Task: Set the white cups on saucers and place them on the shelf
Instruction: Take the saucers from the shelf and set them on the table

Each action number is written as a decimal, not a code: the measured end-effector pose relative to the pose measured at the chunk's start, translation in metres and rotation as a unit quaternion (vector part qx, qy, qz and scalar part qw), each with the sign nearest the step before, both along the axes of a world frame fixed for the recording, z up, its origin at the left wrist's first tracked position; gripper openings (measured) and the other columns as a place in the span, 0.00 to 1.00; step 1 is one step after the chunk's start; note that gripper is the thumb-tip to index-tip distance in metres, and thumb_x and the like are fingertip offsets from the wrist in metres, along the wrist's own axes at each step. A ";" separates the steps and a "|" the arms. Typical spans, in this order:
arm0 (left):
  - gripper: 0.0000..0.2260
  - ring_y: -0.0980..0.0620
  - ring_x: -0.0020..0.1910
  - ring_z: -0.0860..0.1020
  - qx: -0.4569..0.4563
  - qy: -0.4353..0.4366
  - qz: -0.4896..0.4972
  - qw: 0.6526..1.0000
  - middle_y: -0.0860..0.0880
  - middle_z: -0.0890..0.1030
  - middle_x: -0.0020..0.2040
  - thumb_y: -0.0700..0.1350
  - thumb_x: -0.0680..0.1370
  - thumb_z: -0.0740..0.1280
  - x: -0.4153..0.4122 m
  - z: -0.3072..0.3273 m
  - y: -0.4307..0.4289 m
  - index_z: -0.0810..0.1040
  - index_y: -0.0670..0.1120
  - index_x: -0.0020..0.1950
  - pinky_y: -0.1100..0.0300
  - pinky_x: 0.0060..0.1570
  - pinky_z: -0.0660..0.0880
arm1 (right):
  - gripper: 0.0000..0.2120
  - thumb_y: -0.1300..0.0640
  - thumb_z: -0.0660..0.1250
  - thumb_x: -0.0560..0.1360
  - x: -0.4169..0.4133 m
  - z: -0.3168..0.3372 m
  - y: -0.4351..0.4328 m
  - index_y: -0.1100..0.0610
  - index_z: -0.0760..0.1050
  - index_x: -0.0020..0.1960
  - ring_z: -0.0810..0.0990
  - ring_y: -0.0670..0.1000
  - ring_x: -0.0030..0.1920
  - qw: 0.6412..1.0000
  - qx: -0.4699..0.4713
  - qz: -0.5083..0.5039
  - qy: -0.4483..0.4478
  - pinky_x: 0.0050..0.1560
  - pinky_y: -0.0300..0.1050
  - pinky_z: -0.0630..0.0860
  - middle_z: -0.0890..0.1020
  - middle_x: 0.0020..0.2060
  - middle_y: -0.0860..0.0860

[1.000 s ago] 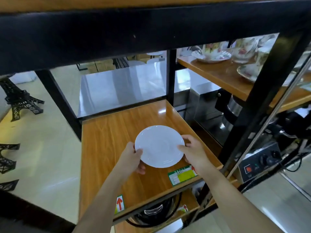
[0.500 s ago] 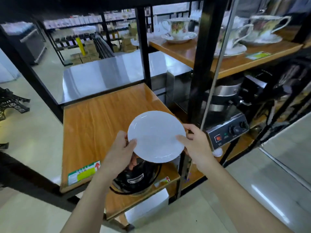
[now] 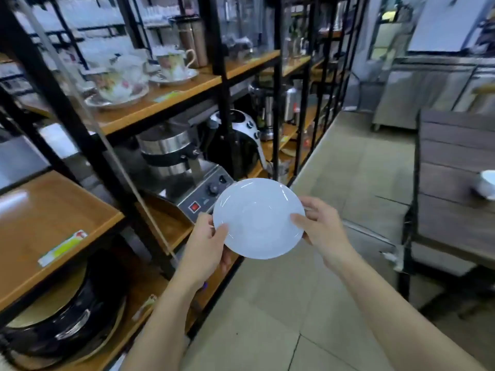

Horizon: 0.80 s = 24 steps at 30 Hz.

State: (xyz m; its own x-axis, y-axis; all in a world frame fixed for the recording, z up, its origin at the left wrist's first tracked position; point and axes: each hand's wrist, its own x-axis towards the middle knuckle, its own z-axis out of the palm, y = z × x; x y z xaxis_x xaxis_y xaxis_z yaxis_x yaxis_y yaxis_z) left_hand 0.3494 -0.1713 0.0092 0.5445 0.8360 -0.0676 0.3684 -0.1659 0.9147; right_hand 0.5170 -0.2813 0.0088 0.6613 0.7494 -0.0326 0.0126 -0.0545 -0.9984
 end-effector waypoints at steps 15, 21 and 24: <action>0.05 0.53 0.17 0.68 -0.037 -0.023 -0.304 0.952 0.47 0.71 0.23 0.39 0.79 0.56 0.252 -0.019 -0.120 0.67 0.37 0.51 0.63 0.18 0.64 | 0.13 0.69 0.62 0.75 0.151 -0.004 -0.196 0.54 0.77 0.52 0.80 0.47 0.38 0.952 -0.012 -0.306 0.015 0.29 0.35 0.72 0.83 0.45 0.52; 0.05 0.51 0.20 0.68 -0.045 -0.013 -0.358 0.933 0.44 0.72 0.28 0.39 0.79 0.55 0.337 -0.027 -0.135 0.63 0.45 0.43 0.61 0.21 0.64 | 0.15 0.70 0.62 0.74 0.215 -0.012 -0.216 0.55 0.76 0.54 0.81 0.48 0.41 0.933 -0.022 -0.359 0.007 0.34 0.38 0.77 0.83 0.46 0.53; 0.07 0.51 0.20 0.68 -0.047 0.005 -0.372 0.927 0.46 0.71 0.27 0.40 0.79 0.55 0.379 -0.031 -0.141 0.62 0.46 0.42 0.61 0.22 0.64 | 0.14 0.70 0.62 0.74 0.248 -0.017 -0.224 0.55 0.75 0.54 0.81 0.51 0.45 0.923 -0.035 -0.382 0.013 0.30 0.36 0.76 0.82 0.46 0.50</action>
